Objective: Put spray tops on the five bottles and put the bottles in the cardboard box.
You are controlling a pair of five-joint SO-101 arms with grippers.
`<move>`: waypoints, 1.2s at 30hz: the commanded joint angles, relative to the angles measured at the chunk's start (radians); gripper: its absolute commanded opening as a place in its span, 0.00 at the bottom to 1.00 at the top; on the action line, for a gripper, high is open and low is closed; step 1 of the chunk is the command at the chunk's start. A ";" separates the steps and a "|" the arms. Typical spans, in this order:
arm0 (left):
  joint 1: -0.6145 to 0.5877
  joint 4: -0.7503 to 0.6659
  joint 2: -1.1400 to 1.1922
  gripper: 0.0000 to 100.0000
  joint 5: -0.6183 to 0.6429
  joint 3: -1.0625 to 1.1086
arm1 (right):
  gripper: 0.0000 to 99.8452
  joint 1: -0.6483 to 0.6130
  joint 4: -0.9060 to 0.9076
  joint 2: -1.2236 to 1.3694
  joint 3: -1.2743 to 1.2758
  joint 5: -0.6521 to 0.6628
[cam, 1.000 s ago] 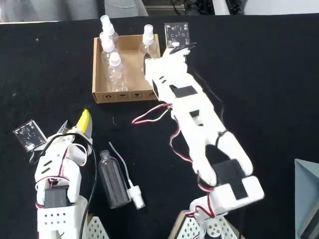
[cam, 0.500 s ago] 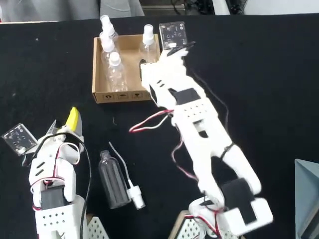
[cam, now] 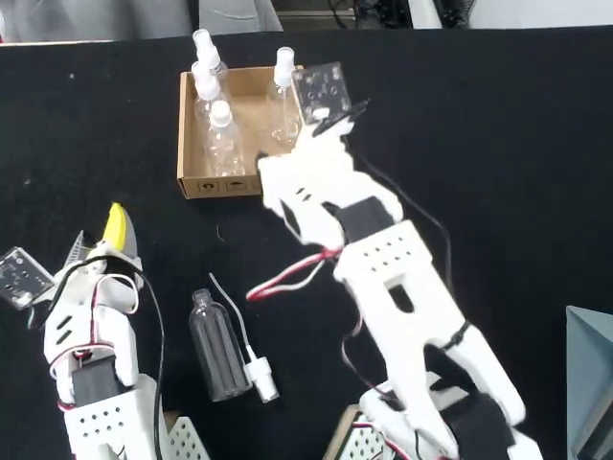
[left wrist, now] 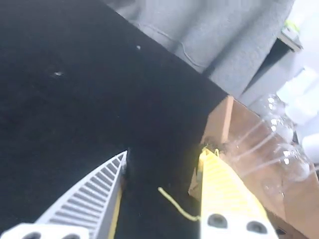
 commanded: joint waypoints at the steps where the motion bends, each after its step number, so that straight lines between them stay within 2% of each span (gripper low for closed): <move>1: -0.035 -0.032 -0.011 0.21 -0.003 0.022 | 0.32 -0.054 0.003 -0.120 0.036 -0.006; 7: -0.039 -0.034 -0.011 0.21 -0.002 0.022 | 0.32 -0.069 0.011 -0.200 0.104 -0.006; 12: -0.097 -0.041 -0.011 0.21 0.000 0.018 | 0.32 -0.087 0.035 -0.205 0.108 -0.006; 20: -0.182 -0.080 -0.011 0.21 0.002 0.022 | 0.32 -0.252 0.123 -0.205 0.108 -0.011; 28: -0.182 -0.083 -0.011 0.21 0.002 0.022 | 0.32 -0.399 0.229 -0.206 0.110 -0.021; 33: -0.182 -0.083 -0.011 0.21 0.002 0.022 | 0.32 -0.453 0.244 -0.202 0.110 -0.190; 36: -0.183 -0.083 -0.011 0.21 0.002 0.022 | 0.32 -0.463 0.245 -0.202 0.110 -0.207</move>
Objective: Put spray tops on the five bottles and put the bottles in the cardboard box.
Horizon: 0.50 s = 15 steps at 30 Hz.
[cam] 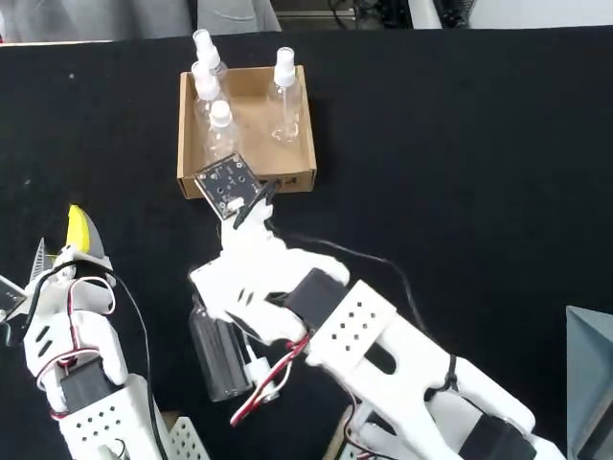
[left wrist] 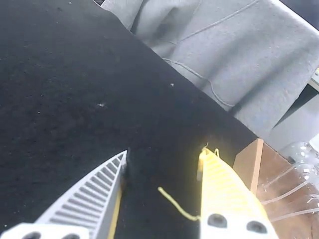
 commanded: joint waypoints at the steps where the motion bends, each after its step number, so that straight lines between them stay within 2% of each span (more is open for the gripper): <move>1: -0.012 -0.023 -0.011 0.21 0.002 0.022 | 0.32 -0.038 0.005 -0.045 -0.004 -0.032; 7: -0.012 -0.023 -0.011 0.21 0.002 0.022 | 0.32 -0.044 0.040 -0.044 0.001 -0.038; 15: -0.012 -0.023 -0.011 0.21 0.002 0.022 | 0.32 -0.147 0.061 0.019 0.001 -0.086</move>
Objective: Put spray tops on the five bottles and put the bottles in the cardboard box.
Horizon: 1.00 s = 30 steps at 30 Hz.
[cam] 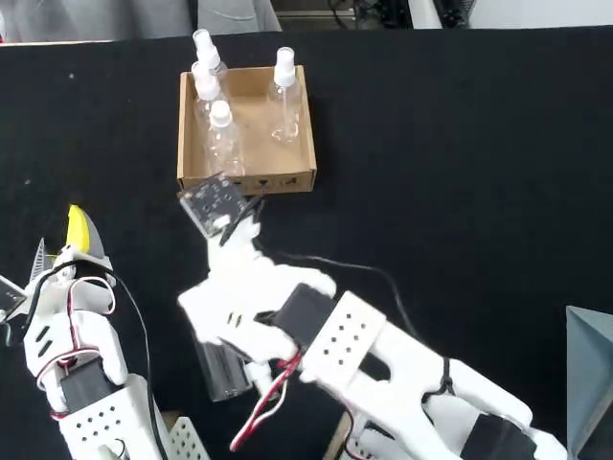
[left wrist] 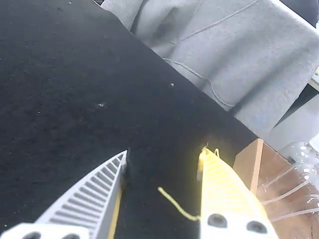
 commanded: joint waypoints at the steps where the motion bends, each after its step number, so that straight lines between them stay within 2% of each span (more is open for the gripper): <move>1: -0.012 -0.023 -0.011 0.21 0.002 0.022 | 0.32 -0.041 0.008 0.044 -0.001 -0.017; 8: -0.012 -0.023 -0.011 0.21 0.002 0.022 | 0.32 -0.058 0.011 0.206 -0.054 -0.091; 13: -0.012 -0.023 -0.011 0.21 0.002 0.022 | 0.32 -0.095 -0.012 0.286 -0.070 -0.094; 30: -0.005 -0.023 -0.011 0.21 -0.003 0.022 | 0.32 -0.095 -0.066 0.443 -0.071 -0.084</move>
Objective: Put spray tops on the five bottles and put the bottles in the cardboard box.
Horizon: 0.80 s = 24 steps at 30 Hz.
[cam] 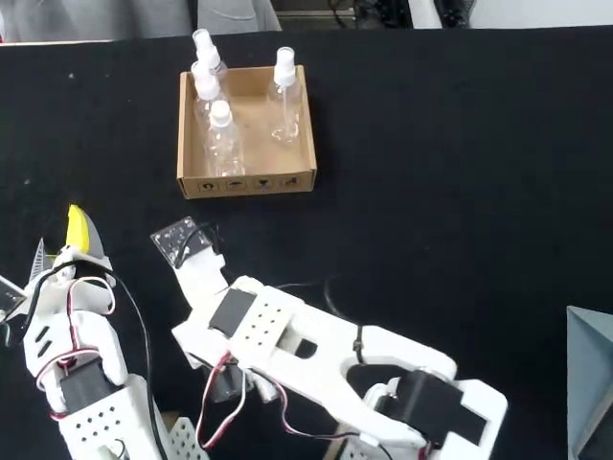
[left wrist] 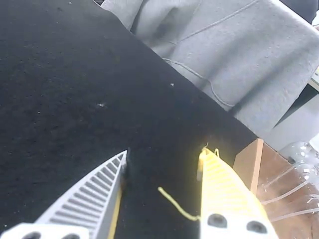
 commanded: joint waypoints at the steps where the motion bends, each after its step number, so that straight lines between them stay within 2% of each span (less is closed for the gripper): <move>1: -0.005 -0.023 -0.011 0.21 -0.002 0.022 | 0.32 -0.017 -0.015 0.016 -0.071 -0.003; 17: -0.004 -0.023 -0.011 0.21 -0.003 0.022 | 0.31 -0.017 -0.011 0.067 -0.067 -0.002; 24: -0.004 -0.023 -0.011 0.21 -0.003 0.022 | 0.17 -0.012 0.015 0.065 -0.088 -0.002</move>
